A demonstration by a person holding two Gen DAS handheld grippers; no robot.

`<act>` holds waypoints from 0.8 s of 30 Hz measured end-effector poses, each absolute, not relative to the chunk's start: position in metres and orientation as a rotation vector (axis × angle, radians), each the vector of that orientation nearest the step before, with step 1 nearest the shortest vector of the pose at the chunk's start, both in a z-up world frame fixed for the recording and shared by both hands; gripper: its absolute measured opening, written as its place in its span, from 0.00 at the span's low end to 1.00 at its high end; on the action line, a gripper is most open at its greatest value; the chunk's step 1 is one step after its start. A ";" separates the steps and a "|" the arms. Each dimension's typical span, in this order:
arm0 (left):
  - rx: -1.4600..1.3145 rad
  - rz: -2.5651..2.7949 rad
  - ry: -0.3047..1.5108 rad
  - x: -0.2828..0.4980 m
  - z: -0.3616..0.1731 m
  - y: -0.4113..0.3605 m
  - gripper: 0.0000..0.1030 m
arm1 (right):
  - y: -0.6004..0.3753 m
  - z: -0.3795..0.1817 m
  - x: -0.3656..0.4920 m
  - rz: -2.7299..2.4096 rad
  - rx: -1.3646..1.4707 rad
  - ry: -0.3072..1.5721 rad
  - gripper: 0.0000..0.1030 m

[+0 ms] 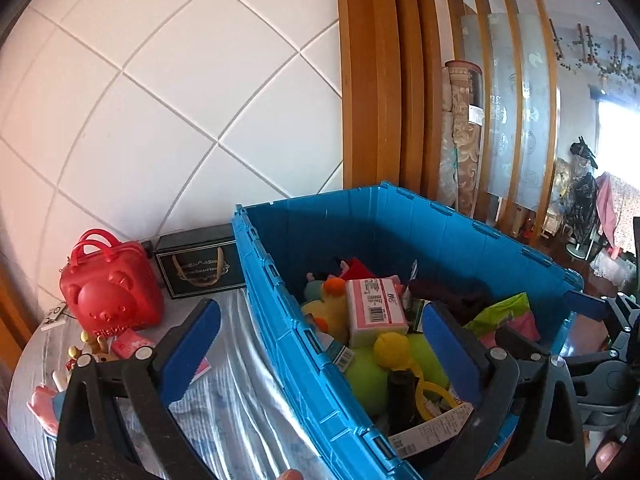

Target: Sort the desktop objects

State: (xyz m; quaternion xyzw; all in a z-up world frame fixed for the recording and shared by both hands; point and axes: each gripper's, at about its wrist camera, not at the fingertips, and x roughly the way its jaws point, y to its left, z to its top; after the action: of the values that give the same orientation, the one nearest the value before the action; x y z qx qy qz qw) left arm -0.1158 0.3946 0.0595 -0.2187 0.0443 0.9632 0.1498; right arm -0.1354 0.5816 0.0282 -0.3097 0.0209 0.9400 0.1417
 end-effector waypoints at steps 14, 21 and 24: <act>-0.662 2.750 0.098 -0.110 0.057 0.391 0.99 | 0.582 0.027 -0.128 2.700 -0.862 0.071 1.00; -0.679 2.736 0.091 -0.109 0.056 0.395 0.99 | 0.585 0.029 -0.127 2.695 -0.853 0.050 1.00; -0.679 2.735 0.098 -0.108 0.056 0.398 0.99 | 0.587 0.029 -0.128 2.689 -0.862 0.042 1.00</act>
State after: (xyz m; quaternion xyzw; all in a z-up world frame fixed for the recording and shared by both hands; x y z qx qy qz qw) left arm -0.1079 0.3981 0.0558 -0.2375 0.0343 0.9575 0.1601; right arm -0.1280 0.5867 0.0285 -0.3014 0.0149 0.9402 0.1579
